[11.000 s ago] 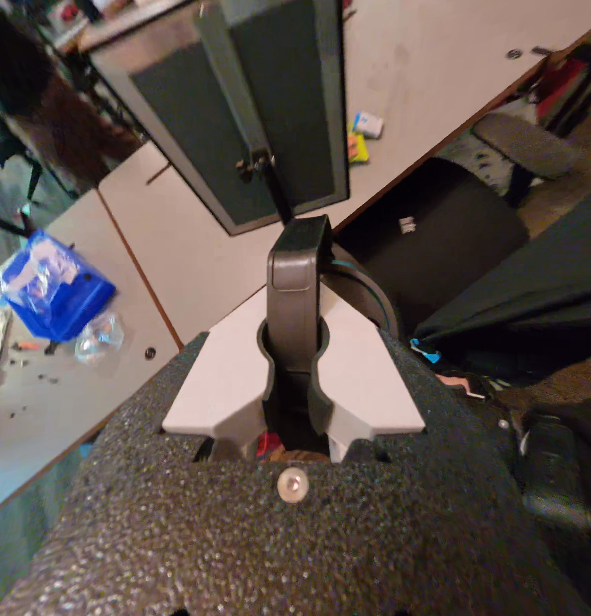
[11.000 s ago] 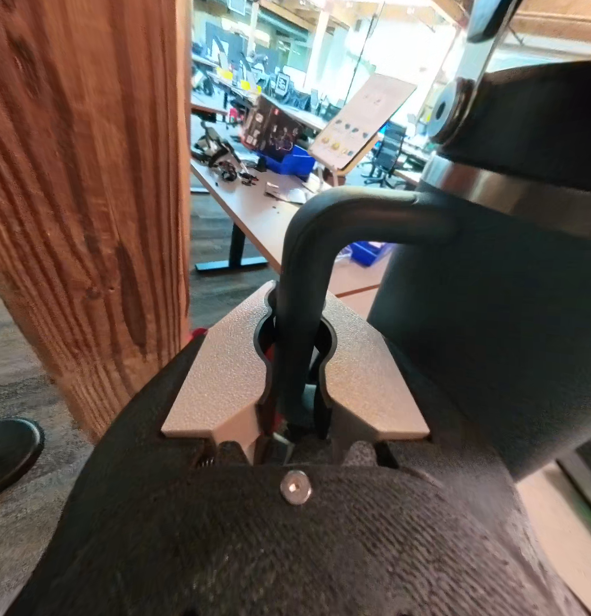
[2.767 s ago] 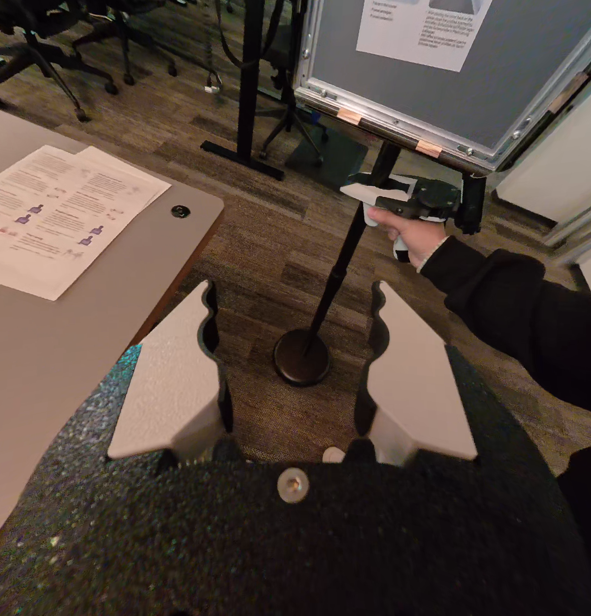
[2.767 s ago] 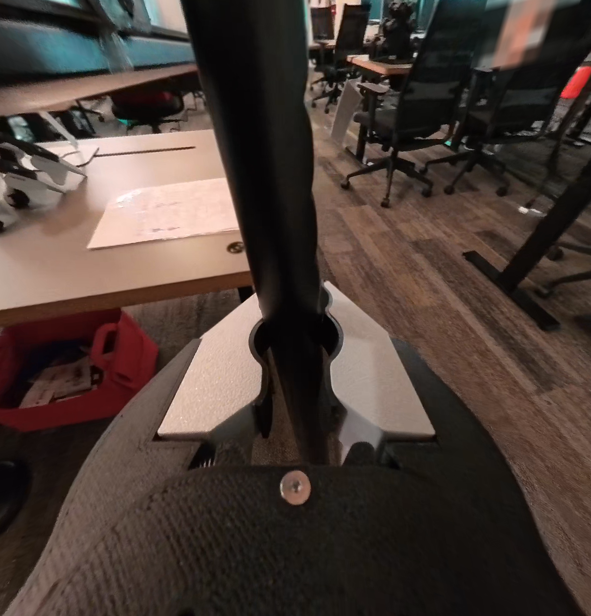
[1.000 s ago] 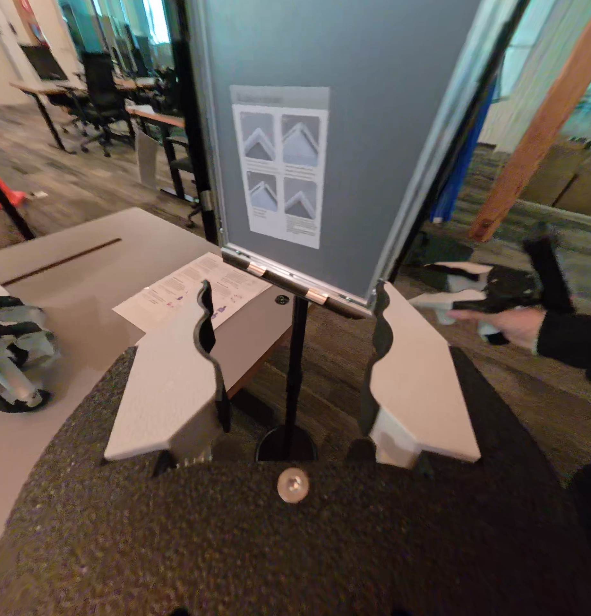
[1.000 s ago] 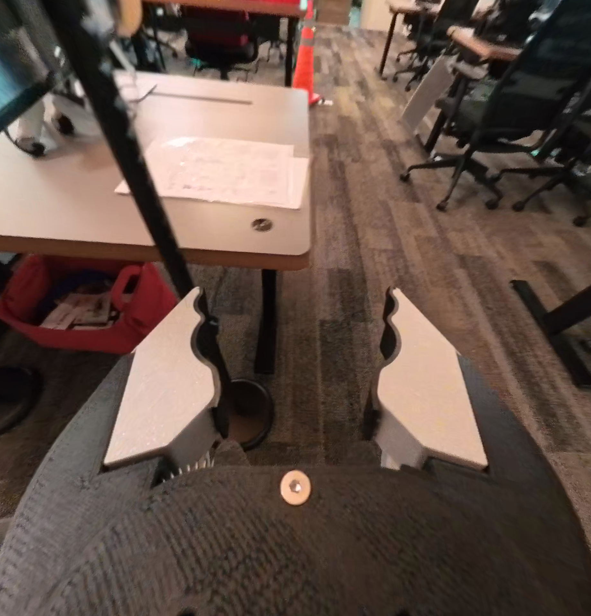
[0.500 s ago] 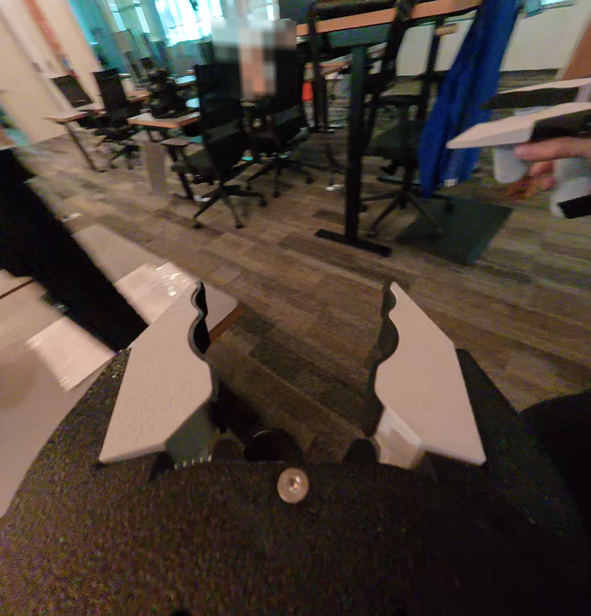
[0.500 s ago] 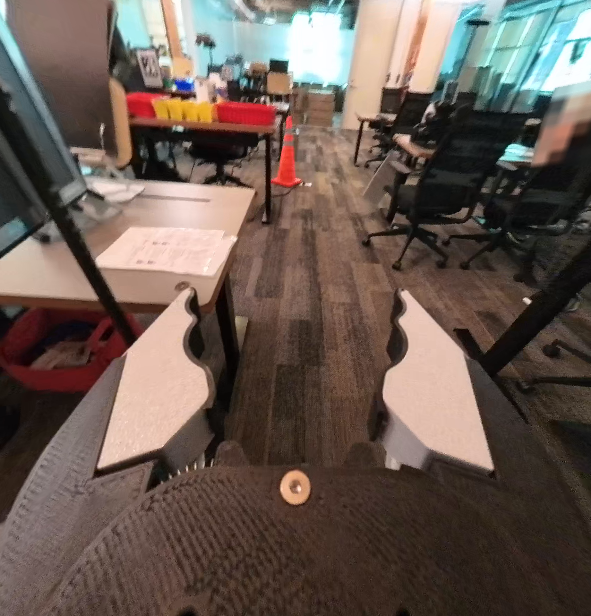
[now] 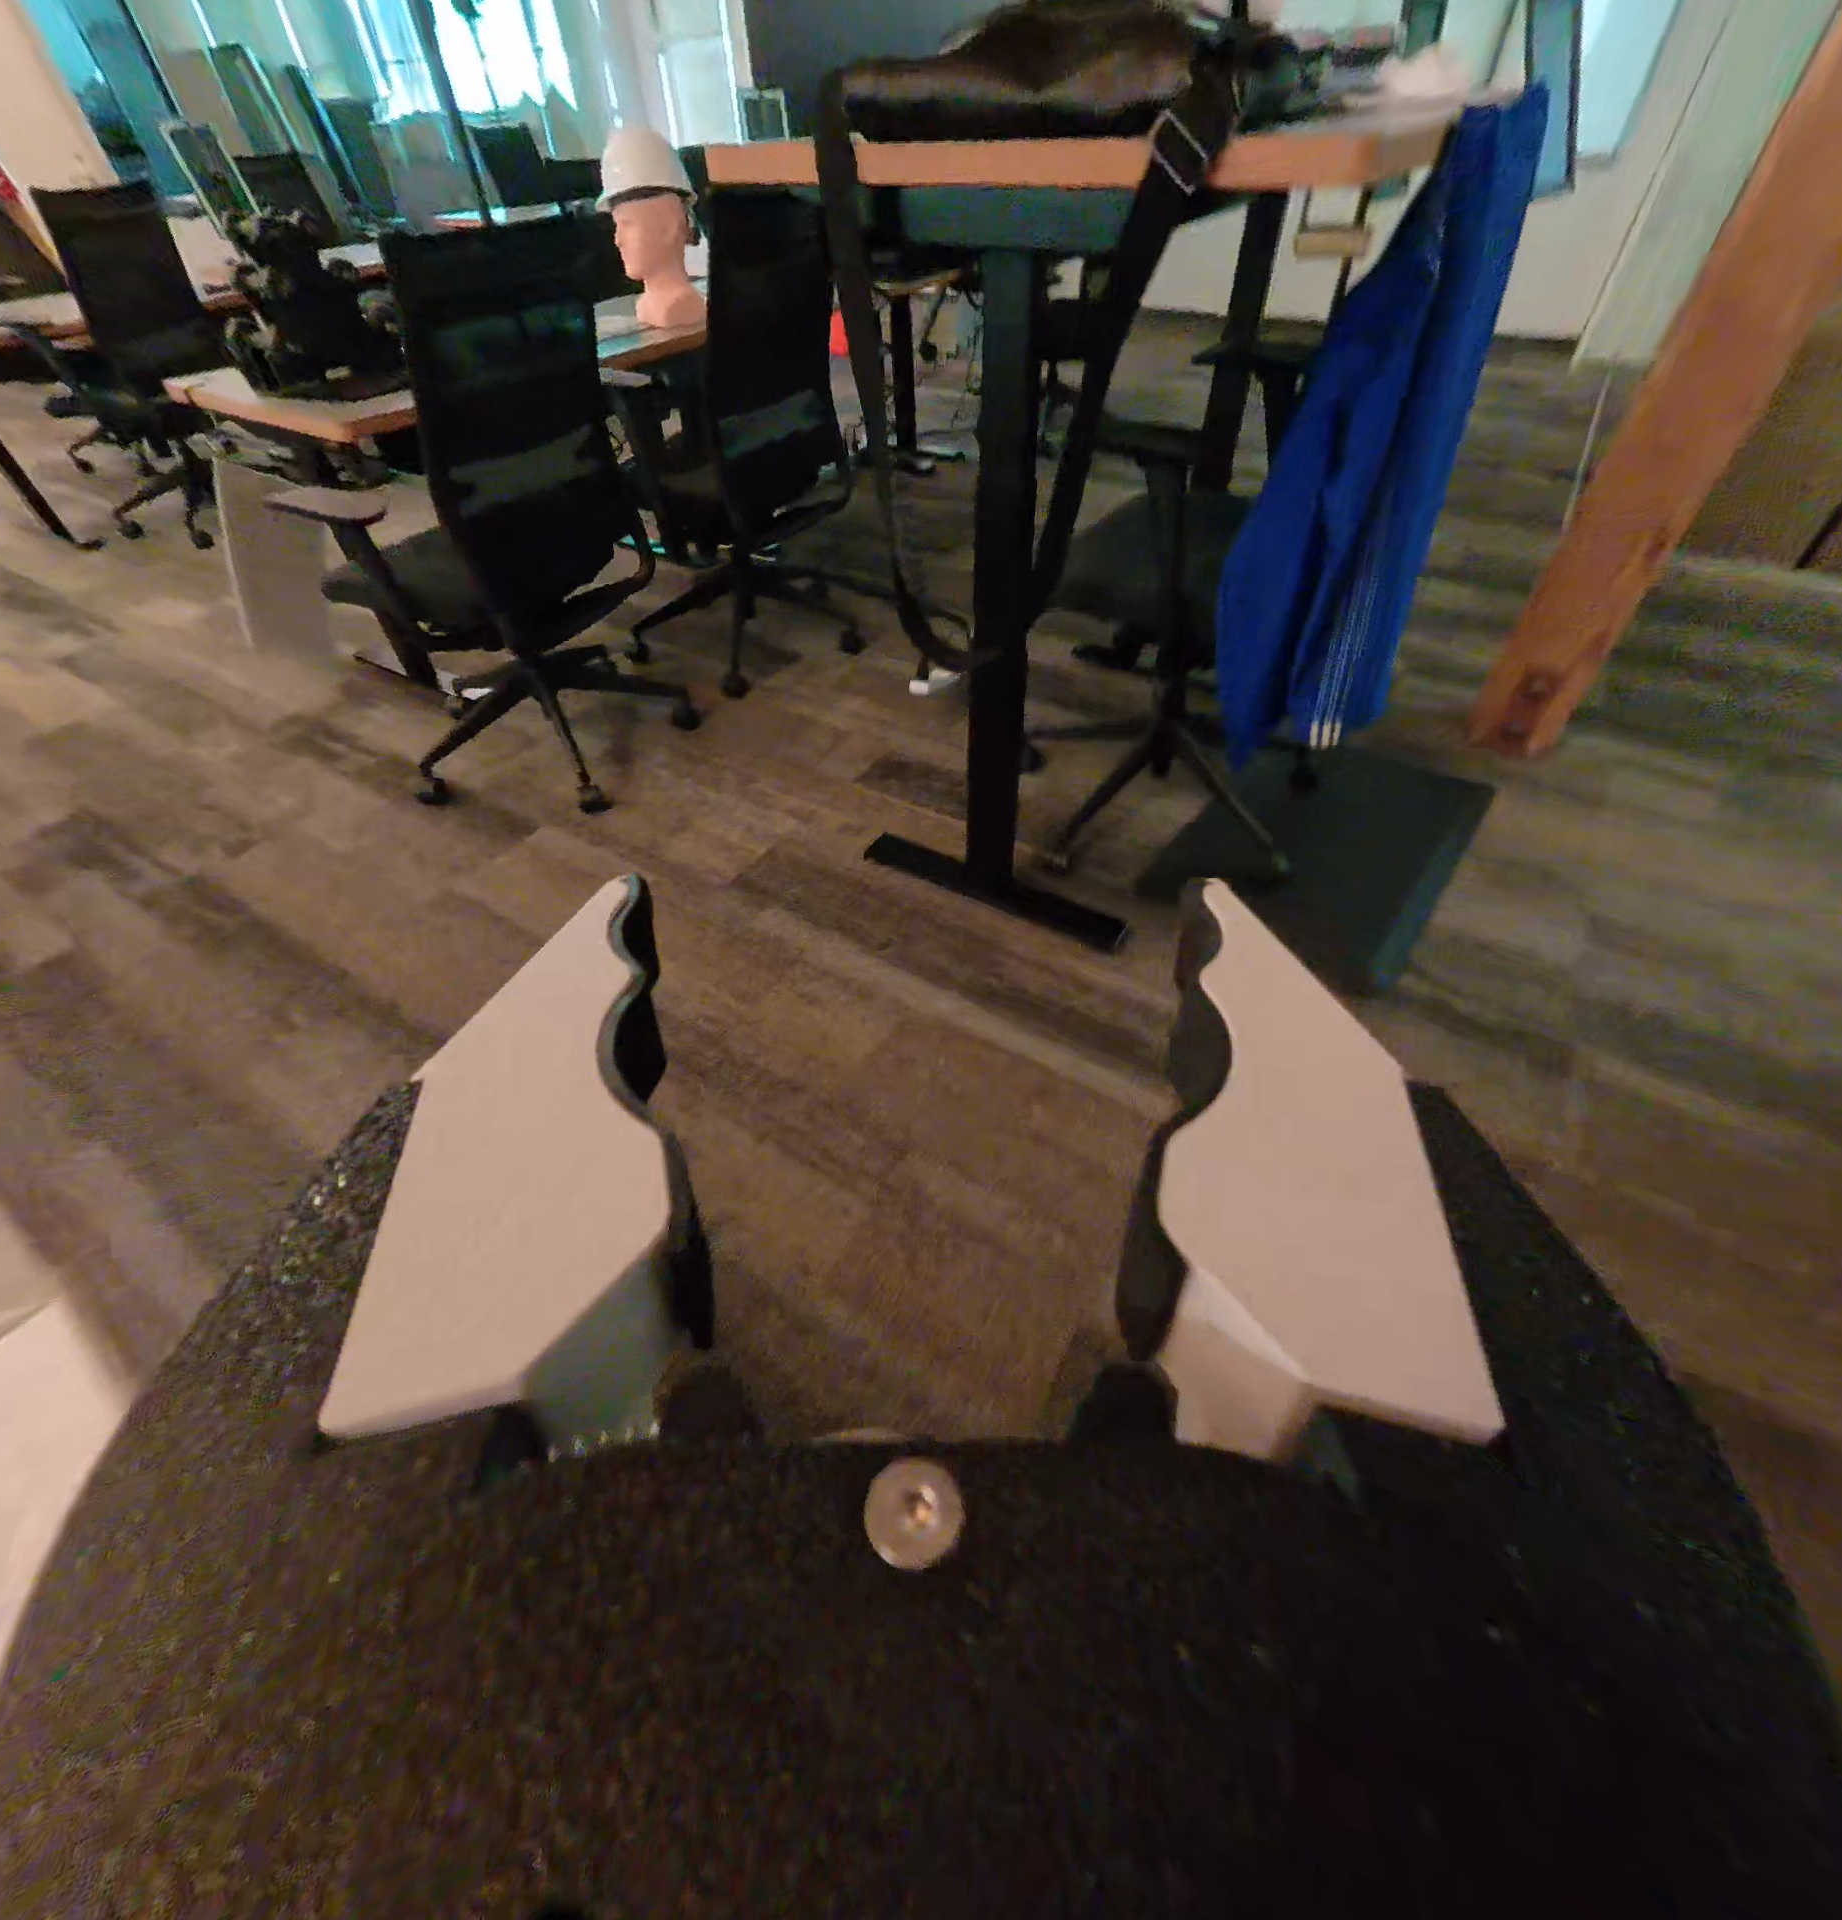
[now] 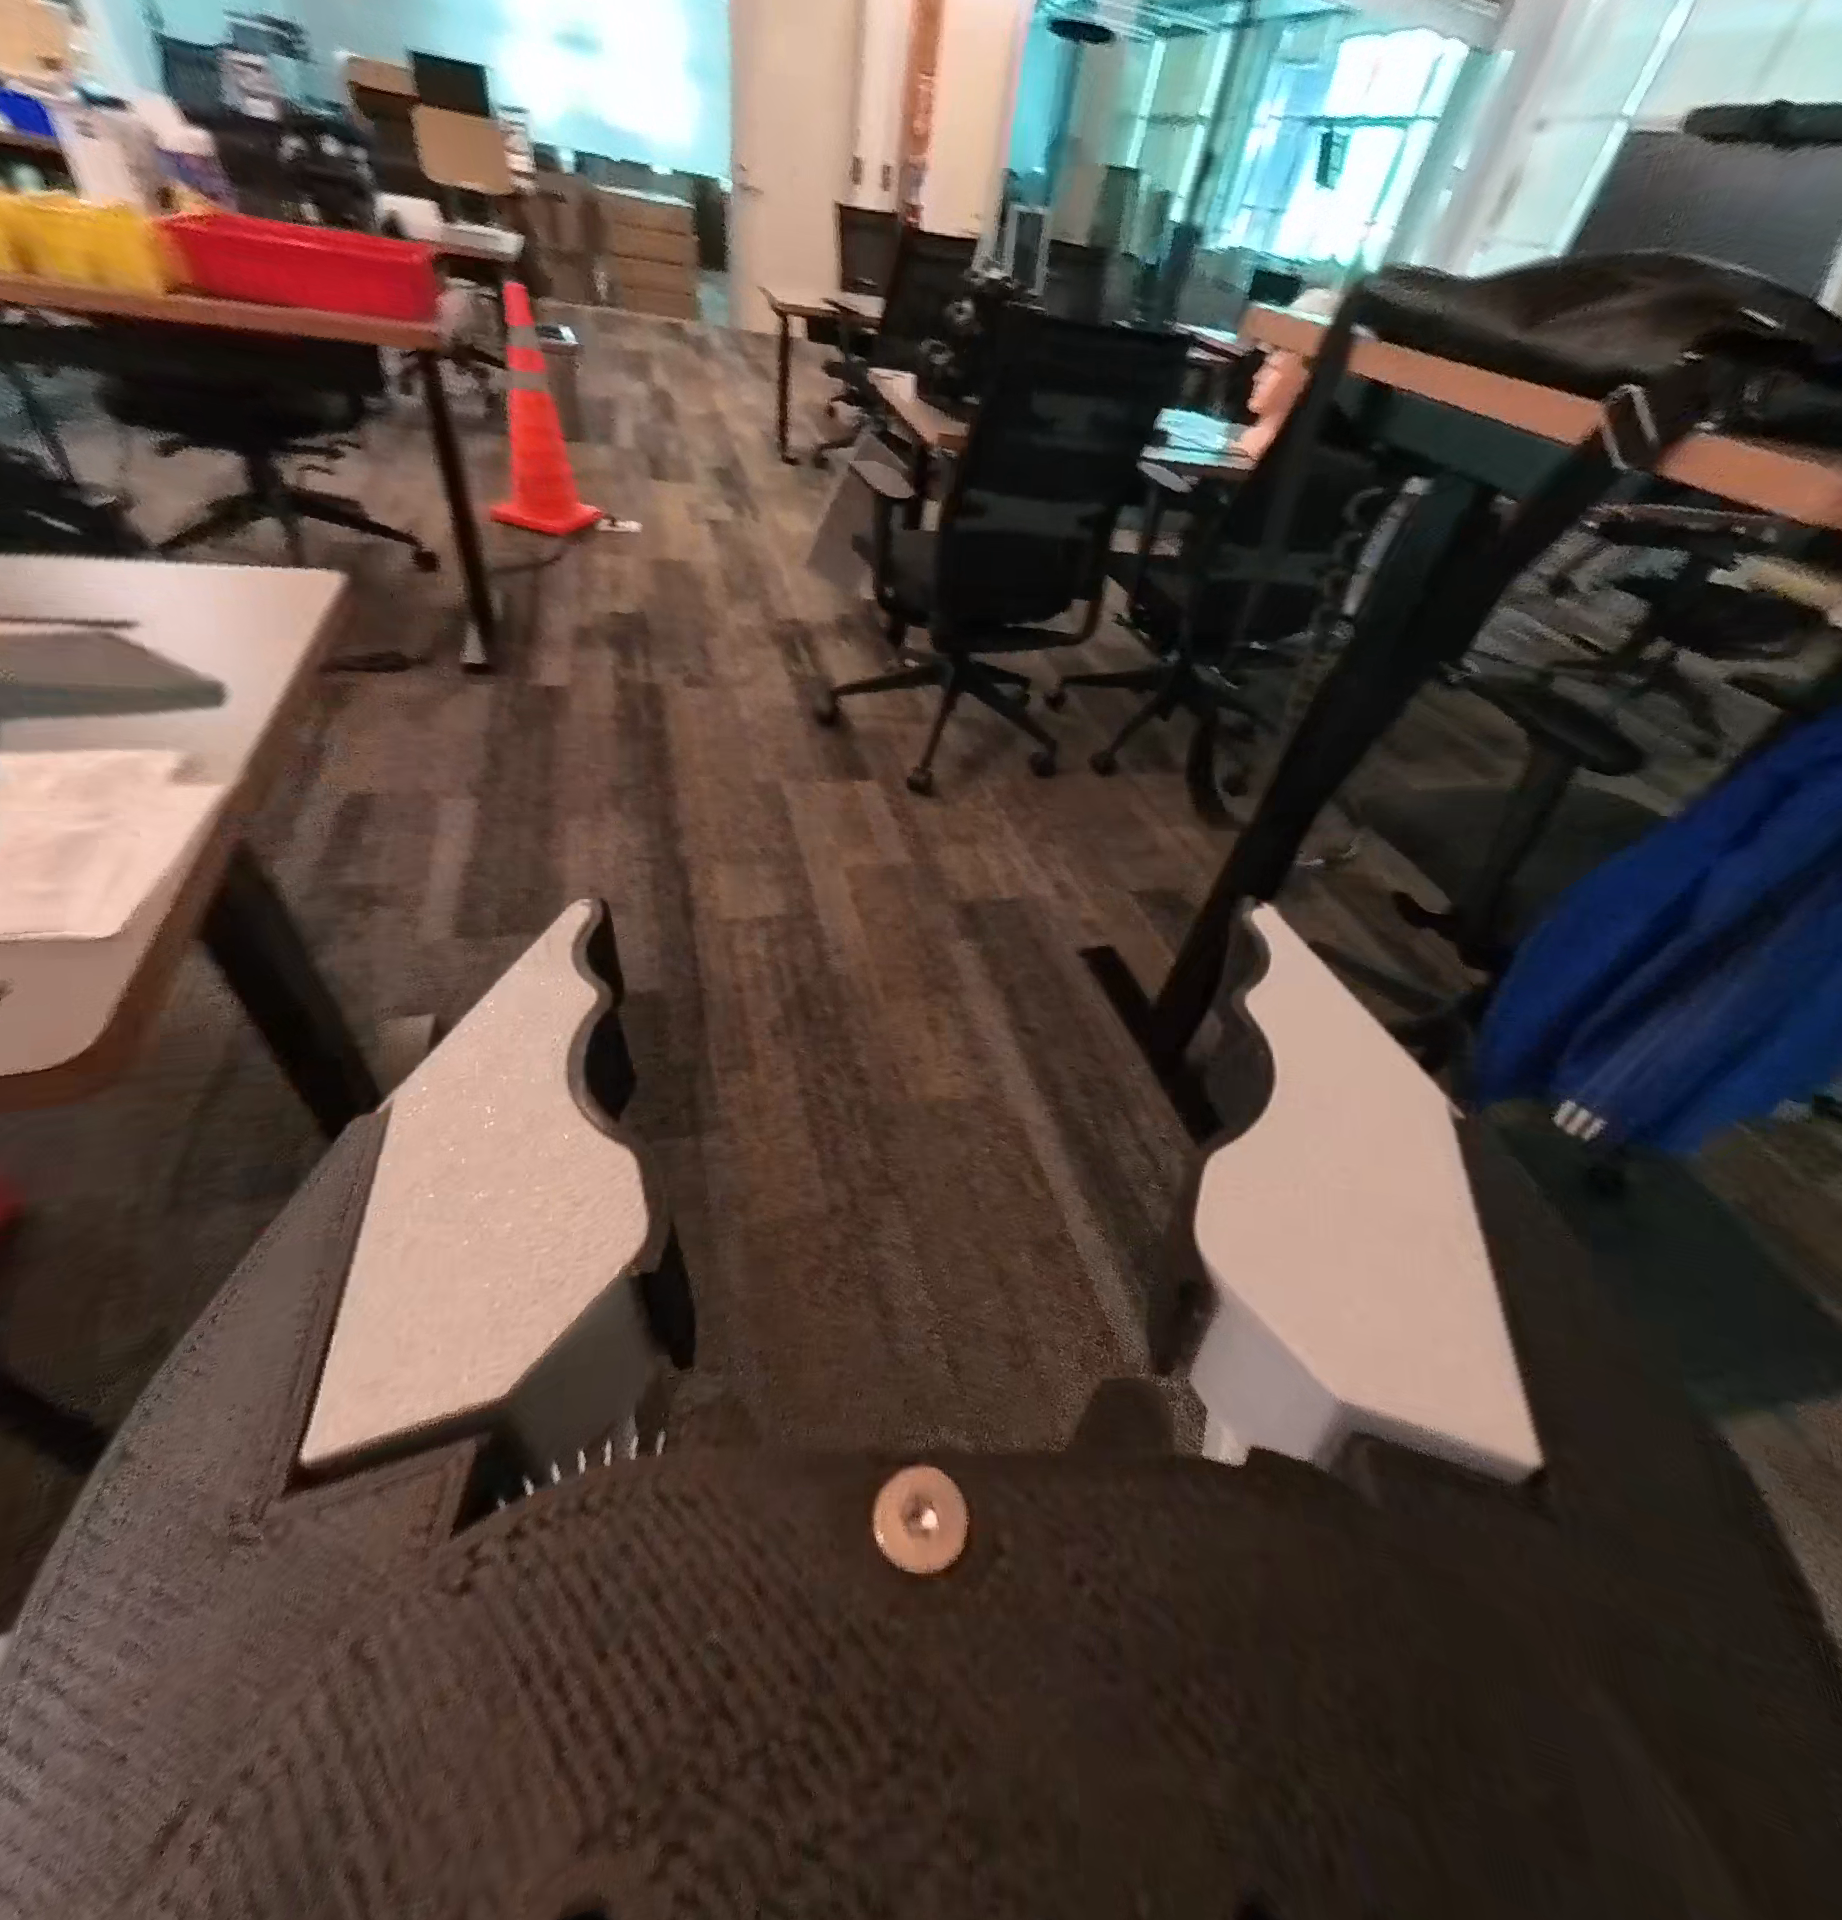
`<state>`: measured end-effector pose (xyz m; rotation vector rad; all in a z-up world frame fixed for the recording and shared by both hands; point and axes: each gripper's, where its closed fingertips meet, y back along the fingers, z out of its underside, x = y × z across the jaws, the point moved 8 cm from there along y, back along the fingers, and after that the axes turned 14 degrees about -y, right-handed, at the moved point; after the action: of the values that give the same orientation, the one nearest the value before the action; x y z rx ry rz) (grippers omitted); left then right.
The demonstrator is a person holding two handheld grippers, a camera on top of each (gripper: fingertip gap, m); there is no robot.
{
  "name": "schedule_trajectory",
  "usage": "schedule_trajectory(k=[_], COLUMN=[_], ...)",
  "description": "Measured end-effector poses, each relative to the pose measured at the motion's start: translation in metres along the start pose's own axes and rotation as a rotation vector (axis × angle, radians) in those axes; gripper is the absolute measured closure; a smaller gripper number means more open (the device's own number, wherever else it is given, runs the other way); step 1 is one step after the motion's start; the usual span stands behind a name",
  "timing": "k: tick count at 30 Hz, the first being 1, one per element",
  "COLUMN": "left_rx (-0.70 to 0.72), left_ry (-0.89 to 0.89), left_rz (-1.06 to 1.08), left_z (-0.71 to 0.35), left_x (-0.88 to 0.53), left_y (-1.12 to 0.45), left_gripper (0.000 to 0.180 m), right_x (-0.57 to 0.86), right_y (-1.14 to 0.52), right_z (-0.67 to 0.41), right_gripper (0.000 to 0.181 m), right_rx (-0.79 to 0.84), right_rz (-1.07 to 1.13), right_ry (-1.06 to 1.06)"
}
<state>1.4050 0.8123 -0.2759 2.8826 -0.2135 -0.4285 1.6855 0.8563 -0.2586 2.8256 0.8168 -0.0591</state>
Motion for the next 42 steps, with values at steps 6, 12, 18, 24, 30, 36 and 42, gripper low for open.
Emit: schedule_trajectory(k=[6,12,18,24,30,36,42], left_rx=[0.125,0.121,-0.034,-0.123,-0.181,-0.280,-0.289], left_ry=[0.042,0.101,0.052,0.143,0.190,0.228,0.268], left_rz=[0.078,0.045,-0.091,-0.169,-0.307,-0.458,-0.588], left_z=[-0.036,-0.056,-0.047,-0.010,0.028,0.030,0.030], left_x=[-0.023,-0.102,-0.190,-0.266,-0.382,-0.513,-0.624], left_y=[-0.146,-0.249,-0.305,-0.343,-0.410,-0.474,-0.515], left_gripper=[0.080,0.083,0.083,0.074,0.070,0.072,0.074], right_x=[0.070,0.111,0.118,0.099,0.072,0.009,-0.084], right_y=[-0.070,-0.189,-0.311,-0.472,-0.670,-0.882,-1.038], right_z=[-0.045,-0.058,-0.042,-0.041,-0.056,-0.109,-0.176], right_gripper=[0.085,0.080,0.078,0.062,0.047,0.051,0.052], right_rx=[0.158,0.057,-0.093,-0.203,-0.216,-0.244,-0.196], right_rz=[0.074,0.067,0.019,-0.127,-0.254,-0.438,-0.588], right_ry=[0.014,0.017,0.029,0.030,0.148,0.145,0.224])
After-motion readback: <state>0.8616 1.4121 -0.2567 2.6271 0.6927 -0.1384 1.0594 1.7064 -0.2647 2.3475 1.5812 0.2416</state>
